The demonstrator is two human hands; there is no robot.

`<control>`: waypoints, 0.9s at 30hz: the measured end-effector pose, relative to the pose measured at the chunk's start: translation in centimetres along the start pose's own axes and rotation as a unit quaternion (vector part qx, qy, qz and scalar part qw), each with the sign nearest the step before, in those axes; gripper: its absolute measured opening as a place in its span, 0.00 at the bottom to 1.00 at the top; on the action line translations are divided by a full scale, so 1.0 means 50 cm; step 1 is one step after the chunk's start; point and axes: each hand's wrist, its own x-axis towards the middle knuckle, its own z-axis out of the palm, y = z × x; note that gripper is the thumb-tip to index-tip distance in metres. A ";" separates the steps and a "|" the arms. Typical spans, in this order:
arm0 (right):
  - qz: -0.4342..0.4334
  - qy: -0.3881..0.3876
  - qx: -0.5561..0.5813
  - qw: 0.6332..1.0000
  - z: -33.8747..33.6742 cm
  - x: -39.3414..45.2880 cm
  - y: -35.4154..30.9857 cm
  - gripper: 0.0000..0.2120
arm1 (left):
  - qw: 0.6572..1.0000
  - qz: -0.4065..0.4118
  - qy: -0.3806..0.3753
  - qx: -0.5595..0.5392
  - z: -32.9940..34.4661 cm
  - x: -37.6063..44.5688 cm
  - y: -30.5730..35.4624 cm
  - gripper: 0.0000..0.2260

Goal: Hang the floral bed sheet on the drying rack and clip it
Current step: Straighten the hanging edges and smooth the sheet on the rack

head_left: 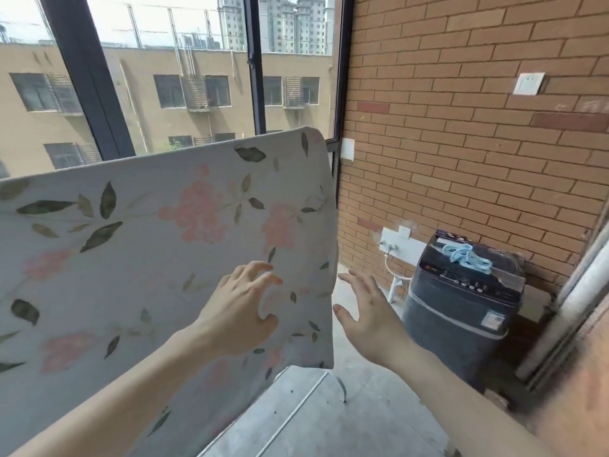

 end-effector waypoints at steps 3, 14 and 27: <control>0.036 0.006 -0.007 0.999 -0.022 0.033 0.075 0.25 | 0.999 0.034 -0.005 -0.004 0.037 0.103 0.034 0.27; 0.037 0.034 -0.022 0.998 -0.111 0.329 0.176 0.25 | 0.995 0.081 0.060 0.021 0.005 0.503 0.017 0.27; -0.026 0.040 0.029 0.998 -0.179 0.733 0.219 0.25 | 0.969 -0.073 0.191 0.139 -0.150 0.849 -0.088 0.36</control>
